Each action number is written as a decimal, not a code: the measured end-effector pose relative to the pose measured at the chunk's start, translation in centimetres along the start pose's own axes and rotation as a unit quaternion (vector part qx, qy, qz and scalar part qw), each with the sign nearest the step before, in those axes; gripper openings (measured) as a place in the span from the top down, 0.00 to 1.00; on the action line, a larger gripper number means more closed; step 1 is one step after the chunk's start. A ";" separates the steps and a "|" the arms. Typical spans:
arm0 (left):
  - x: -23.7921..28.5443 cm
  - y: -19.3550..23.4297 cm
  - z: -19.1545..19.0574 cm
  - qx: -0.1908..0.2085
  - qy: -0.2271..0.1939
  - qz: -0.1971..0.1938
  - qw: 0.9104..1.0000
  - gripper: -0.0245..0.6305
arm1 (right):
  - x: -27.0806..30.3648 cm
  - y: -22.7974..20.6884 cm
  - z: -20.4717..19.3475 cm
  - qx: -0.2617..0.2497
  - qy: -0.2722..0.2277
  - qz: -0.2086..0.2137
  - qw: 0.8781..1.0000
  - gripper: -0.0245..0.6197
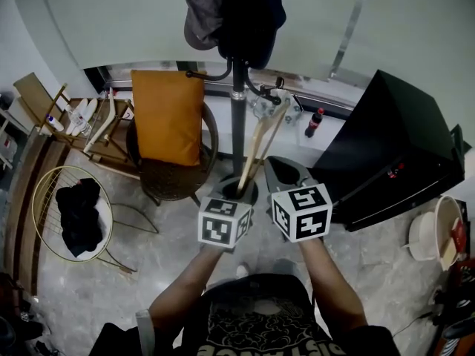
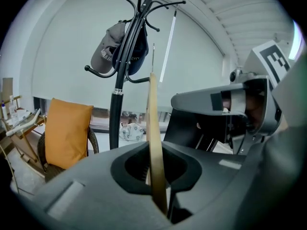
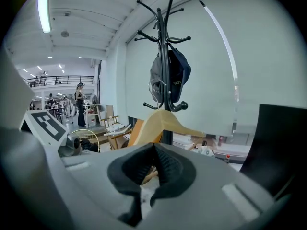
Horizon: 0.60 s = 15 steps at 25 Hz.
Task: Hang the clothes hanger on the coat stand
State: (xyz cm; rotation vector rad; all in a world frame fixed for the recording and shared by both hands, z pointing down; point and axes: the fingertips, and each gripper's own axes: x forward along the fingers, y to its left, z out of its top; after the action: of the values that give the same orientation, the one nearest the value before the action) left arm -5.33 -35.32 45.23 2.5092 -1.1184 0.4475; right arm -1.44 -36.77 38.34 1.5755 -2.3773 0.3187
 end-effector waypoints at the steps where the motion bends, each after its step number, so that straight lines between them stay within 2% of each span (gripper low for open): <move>1: 0.2 0.1 0.0 0.000 0.002 -0.003 1.000 0.92 | 0.1 0.0 0.0 -0.001 0.001 -0.001 1.000 0.96; 15: 2.9 1.8 0.6 0.008 0.009 0.003 1.000 0.92 | 2.8 -0.1 0.3 -0.014 -0.003 0.025 1.000 0.96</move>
State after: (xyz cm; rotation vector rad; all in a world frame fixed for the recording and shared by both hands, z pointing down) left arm -4.74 -38.55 46.27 2.5105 -1.1211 0.4807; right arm -2.41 -39.33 38.98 1.5088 -2.4199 0.2907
